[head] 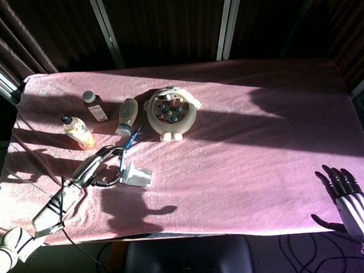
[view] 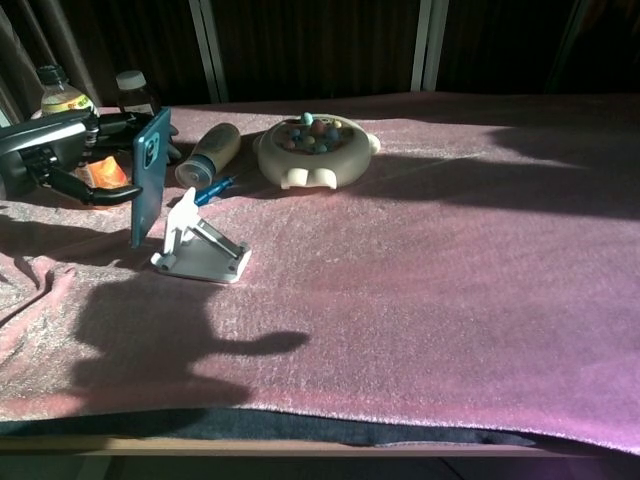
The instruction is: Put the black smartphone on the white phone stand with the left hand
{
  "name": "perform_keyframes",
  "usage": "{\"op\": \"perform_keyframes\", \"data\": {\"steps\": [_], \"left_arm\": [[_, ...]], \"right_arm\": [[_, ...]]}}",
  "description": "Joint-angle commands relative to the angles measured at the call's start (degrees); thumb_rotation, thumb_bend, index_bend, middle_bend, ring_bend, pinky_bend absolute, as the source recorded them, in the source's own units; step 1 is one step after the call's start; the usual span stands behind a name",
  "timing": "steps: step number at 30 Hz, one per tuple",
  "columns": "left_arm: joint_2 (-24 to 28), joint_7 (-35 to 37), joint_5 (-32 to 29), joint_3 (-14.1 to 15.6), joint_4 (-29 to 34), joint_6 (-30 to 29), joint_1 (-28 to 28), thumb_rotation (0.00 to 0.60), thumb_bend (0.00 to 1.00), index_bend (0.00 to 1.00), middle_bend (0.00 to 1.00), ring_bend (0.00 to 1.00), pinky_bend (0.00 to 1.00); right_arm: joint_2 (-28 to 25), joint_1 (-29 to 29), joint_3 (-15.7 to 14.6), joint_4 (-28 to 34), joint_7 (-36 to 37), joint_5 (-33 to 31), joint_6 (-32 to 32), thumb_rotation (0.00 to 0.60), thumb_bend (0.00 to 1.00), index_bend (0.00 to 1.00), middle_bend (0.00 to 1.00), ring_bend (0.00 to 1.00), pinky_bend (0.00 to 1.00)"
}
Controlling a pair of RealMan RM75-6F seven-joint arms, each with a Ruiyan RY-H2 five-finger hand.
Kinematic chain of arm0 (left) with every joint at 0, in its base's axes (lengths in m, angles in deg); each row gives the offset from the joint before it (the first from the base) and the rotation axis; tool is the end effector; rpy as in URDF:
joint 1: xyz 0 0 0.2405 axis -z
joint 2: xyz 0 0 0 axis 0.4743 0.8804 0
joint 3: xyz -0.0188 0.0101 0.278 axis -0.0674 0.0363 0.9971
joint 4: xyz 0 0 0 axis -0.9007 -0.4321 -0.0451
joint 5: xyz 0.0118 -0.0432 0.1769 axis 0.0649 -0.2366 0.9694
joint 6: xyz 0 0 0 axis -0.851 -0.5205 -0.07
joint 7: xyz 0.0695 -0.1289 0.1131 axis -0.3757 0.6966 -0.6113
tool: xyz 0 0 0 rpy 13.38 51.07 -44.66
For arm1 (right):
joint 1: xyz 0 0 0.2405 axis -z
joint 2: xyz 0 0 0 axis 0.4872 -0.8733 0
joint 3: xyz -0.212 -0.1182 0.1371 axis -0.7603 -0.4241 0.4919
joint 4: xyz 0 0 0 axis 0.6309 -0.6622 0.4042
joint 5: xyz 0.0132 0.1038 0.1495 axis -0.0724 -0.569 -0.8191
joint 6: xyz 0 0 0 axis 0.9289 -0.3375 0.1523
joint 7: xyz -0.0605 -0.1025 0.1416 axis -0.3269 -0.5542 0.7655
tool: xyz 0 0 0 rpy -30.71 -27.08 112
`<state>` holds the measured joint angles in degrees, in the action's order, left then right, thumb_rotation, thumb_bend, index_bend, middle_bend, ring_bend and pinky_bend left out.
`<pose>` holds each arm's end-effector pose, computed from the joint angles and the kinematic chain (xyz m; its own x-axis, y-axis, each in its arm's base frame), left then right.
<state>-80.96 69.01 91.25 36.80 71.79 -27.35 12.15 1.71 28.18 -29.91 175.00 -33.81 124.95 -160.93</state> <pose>-0.2193 0.4039 0.0509 -0.1042 0.4870 0.8672 0.8871 -0.3487 0.3024 -0.3162 -0.1818 0.1862 0.4906 -0.0670 0.8688 -0.8688 -0.1139 0.4818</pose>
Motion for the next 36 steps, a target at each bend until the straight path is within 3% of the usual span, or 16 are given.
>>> {"op": "perform_keyframes", "data": {"steps": [1, 27, 30, 36], "left_arm": [[-0.32, 0.12, 0.2, 0.25, -0.1, 0.11, 0.4, 0.6, 0.35, 0.93, 1.0, 0.61, 0.09], [-4.54, 2.92, -0.82, 2.75, -5.27, 1.28, 2.42, 0.6, 0.34, 0.93, 1.0, 0.6, 0.09], [-4.76, 3.75, -0.87, 2.99, -5.7, 1.12, 2.42, 0.6, 0.34, 0.9, 0.99, 0.58, 0.09], [-5.21, 5.37, -1.09, 3.19, -6.51, 0.58, 2.38, 0.6, 0.33, 0.69, 0.82, 0.46, 0.07]], "right_arm": [[-0.05, 0.01, 0.0, -0.01, 0.09, -0.02, -0.02, 0.6, 0.32, 0.0, 0.0, 0.0, 0.0], [-0.21, 0.33, 0.06, -0.22, 0.83, -0.01, -0.7, 0.6, 0.32, 0.0, 0.0, 0.0, 0.0], [-0.15, 0.31, 0.09, -0.24, 0.75, -0.02, -0.68, 0.6, 0.32, 0.0, 0.0, 0.0, 0.0], [-0.09, 0.3, 0.11, -0.23, 0.6, -0.04, -0.63, 0.6, 0.32, 0.0, 0.0, 0.0, 0.0]]}}
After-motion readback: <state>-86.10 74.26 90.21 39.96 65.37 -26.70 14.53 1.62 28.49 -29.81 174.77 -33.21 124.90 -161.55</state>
